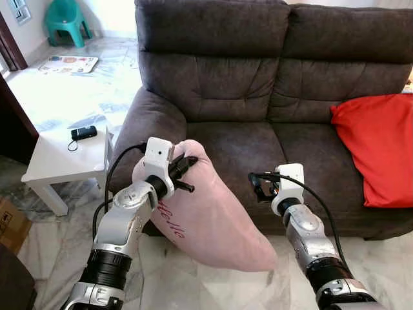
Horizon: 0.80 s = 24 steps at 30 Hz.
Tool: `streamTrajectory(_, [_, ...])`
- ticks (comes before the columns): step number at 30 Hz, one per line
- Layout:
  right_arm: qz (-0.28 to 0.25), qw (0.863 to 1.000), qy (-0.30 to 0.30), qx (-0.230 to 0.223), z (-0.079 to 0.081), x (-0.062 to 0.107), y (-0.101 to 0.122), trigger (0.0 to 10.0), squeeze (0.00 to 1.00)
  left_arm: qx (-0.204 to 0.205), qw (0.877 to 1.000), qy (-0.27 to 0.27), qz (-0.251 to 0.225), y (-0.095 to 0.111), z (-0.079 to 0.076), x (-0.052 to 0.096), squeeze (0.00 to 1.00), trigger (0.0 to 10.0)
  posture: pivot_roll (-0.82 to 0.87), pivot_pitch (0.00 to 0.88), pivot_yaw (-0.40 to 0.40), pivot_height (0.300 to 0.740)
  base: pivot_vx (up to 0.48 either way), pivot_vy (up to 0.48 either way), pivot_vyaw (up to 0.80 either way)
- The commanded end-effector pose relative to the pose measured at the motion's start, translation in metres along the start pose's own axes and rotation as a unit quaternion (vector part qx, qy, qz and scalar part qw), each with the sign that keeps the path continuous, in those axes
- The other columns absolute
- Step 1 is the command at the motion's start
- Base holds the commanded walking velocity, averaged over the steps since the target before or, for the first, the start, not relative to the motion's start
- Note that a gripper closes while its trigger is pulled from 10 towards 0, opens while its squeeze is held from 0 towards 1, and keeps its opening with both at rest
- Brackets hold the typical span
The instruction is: Move the pillow to the sofa from floor
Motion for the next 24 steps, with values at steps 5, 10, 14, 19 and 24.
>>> streamTrajectory(5, [-0.018,1.000,-0.014,-0.011,-0.0078,0.0019,0.0063,10.0,0.00,-0.012,0.998,-0.010,-0.053,0.0262,-0.0067,-0.0019,0.00,10.0,0.11,0.000,-0.027,0.740,0.000,0.000,-0.78])
streamTrajectory(10, [-0.016,1.000,-0.013,-0.003,-0.0053,0.0002,0.0070,10.0,0.00,-0.011,0.998,-0.010,-0.055,0.0266,-0.0081,-0.0013,0.00,10.0,0.11,0.000,-0.029,0.740,0.000,0.000,-0.78])
streamTrajectory(14, [-0.016,1.000,-0.008,0.001,-0.0037,0.0001,0.0071,10.0,0.00,-0.009,0.998,-0.012,-0.056,0.0258,-0.0102,-0.0010,0.00,10.0,0.11,0.000,-0.030,0.740,0.000,0.000,-0.77])
streamTrajectory(19, [-0.016,1.000,-0.010,0.002,-0.0048,0.0012,0.0065,10.0,0.00,-0.007,0.998,-0.015,-0.058,0.0254,-0.0122,-0.0016,0.00,10.0,0.10,0.000,-0.030,0.740,0.000,0.000,-0.77])
streamTrajectory(24, [-0.014,1.000,-0.008,0.005,-0.0041,0.0013,0.0057,10.0,0.00,-0.014,0.998,-0.011,-0.063,0.0266,-0.0124,-0.0026,0.00,10.0,0.10,0.000,-0.033,0.740,0.000,-0.062,-0.78])
Point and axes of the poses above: a point about 5 cm out from each wrist's last joint towards the gripper, its own x axis pointing back from the gripper into the wrist, its own y axis along the axis of the wrist's last joint, z = x × y, the point moved 1 cm from there along -x, pointing out of the wrist towards the gripper, and after that the axes turned 7 degrees about -x, right-handed, at the moved point
